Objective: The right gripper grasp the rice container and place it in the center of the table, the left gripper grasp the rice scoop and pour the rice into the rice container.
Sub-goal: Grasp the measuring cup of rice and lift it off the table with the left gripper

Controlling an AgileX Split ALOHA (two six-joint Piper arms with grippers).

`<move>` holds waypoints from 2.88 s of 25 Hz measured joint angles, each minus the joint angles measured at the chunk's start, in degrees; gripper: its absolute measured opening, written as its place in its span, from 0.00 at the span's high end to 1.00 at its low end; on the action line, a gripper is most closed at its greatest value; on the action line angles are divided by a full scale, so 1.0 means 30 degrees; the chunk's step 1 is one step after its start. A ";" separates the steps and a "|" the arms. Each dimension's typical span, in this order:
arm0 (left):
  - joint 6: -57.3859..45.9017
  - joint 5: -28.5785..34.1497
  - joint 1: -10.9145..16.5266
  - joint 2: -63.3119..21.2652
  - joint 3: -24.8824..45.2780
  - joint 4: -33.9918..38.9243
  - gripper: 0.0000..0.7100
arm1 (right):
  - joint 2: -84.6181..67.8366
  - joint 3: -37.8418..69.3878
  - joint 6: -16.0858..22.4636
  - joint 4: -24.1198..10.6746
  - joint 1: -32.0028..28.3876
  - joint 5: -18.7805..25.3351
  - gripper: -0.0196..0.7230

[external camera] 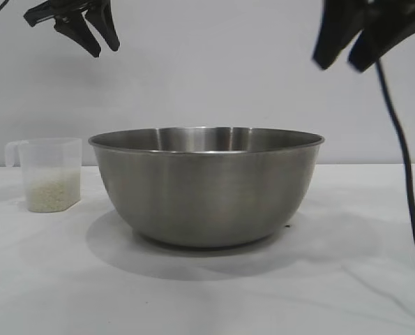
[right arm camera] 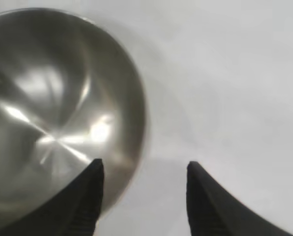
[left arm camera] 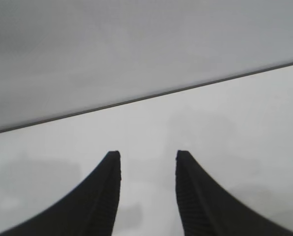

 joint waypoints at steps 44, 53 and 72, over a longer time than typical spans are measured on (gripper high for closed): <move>0.1141 0.1095 0.0000 -0.0531 0.0000 0.0453 0.63 | -2.0453 0.2871 0.8440 -0.5185 0.0000 1.4563 0.54; 0.1852 -0.1287 0.0000 -0.1984 0.3642 0.0418 0.63 | -2.0453 0.2939 0.8440 -0.5185 0.0000 1.4538 0.54; 0.2389 -2.3541 -0.1610 -1.3850 2.8230 0.0657 0.70 | -2.0453 0.2939 0.8440 -0.5257 0.0000 1.4538 0.54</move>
